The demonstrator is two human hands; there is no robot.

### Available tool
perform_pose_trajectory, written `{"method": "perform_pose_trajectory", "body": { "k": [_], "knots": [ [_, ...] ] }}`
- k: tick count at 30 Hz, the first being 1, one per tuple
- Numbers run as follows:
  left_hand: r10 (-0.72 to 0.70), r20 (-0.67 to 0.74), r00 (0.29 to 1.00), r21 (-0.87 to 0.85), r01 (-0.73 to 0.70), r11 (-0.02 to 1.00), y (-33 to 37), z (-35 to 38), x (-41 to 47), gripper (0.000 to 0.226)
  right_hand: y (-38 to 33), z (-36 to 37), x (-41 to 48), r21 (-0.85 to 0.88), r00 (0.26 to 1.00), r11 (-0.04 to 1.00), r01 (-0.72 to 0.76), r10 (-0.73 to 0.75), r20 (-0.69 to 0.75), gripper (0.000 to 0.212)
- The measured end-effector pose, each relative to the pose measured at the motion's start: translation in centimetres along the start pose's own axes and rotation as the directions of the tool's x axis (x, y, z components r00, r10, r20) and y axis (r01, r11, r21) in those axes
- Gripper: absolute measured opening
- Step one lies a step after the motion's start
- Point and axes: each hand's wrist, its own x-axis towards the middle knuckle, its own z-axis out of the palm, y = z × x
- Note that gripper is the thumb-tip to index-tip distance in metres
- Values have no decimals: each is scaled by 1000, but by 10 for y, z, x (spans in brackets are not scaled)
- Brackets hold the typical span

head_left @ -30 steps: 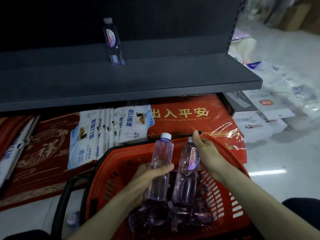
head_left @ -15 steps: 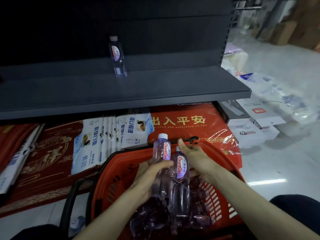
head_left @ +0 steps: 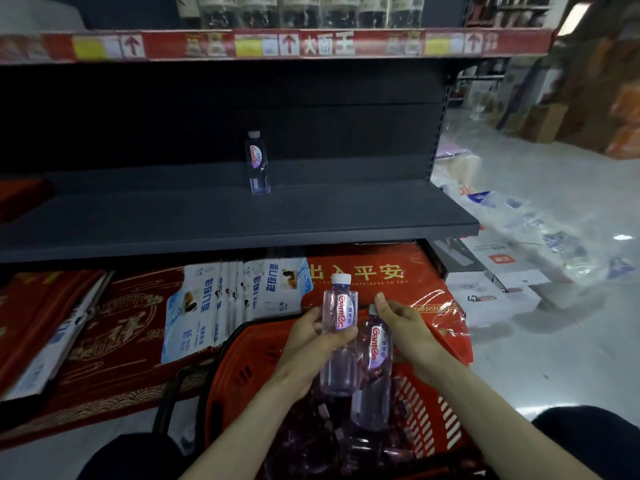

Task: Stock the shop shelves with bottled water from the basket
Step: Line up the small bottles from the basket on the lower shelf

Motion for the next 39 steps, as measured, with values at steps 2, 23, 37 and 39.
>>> {"method": "perform_pose_trajectory", "body": {
  "k": [2, 23, 37, 39],
  "knots": [
    [32, 3, 999, 1, -32, 1000, 5, 3, 2, 46, -4, -4, 0, 20, 1000, 1000, 23, -23, -10, 48],
    [315, -21, 949, 149, -309, 939, 174, -96, 160, 47, -223, 34, 185, 8, 869, 870, 494, -494, 13, 31],
    [375, -92, 922, 206, -351, 913, 145, -137, 253, 46, -217, 91, 270, -30, 846, 846, 533, -531, 41, 25],
    [367, -76, 927, 209, -346, 915, 143, -138, 253, 46, -214, 91, 268, 22, 872, 875, 484, -485, 72, 41]
  ]
}}
